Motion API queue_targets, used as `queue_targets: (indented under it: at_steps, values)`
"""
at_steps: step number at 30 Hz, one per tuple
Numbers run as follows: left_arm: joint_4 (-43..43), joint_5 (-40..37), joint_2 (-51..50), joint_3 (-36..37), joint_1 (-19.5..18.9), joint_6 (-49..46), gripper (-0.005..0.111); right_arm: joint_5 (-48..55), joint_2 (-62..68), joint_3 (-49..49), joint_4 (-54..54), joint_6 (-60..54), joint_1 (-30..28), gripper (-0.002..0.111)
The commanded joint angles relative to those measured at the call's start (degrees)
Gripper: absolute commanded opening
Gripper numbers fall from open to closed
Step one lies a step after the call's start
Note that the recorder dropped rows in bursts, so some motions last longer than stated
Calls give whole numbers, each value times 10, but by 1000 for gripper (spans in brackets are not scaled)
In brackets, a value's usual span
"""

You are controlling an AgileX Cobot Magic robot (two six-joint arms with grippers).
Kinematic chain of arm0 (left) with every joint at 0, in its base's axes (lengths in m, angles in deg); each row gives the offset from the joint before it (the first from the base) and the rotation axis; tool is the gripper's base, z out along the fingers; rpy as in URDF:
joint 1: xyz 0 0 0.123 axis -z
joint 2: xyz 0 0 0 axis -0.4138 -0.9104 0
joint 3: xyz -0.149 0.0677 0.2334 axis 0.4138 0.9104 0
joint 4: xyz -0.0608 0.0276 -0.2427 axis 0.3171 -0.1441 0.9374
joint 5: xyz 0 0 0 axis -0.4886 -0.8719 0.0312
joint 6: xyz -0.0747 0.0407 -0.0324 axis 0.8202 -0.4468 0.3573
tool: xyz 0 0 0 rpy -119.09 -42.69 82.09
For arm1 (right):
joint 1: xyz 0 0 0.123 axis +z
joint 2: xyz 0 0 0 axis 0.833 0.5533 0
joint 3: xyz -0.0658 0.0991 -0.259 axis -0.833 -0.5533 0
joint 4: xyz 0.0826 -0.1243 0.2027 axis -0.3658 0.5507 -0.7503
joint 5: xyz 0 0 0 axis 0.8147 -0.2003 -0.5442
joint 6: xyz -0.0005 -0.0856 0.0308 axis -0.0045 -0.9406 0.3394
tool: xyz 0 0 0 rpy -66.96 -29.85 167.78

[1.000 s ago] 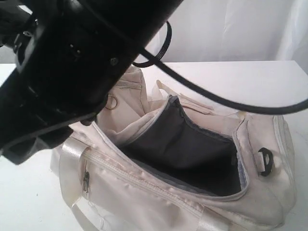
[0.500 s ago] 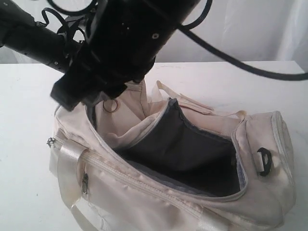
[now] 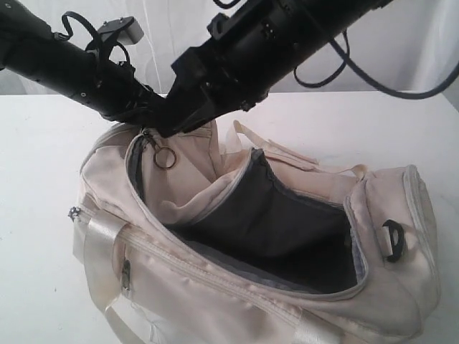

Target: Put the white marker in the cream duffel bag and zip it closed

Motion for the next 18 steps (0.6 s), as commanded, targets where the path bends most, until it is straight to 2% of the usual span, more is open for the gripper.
queue_targets:
  at_steps: [1, 10, 18]
  values:
    - [11, -9, 3, -2, -1, -3, 0, 12, 15, -20, -60, -69, -10, 38]
    - [11, -9, 3, -2, -1, -15, 0, -17, 60, -32, -70, -127, -10, 38]
    - [11, -9, 3, -2, -1, -17, 0, -33, 105, -32, -82, -176, -41, 38]
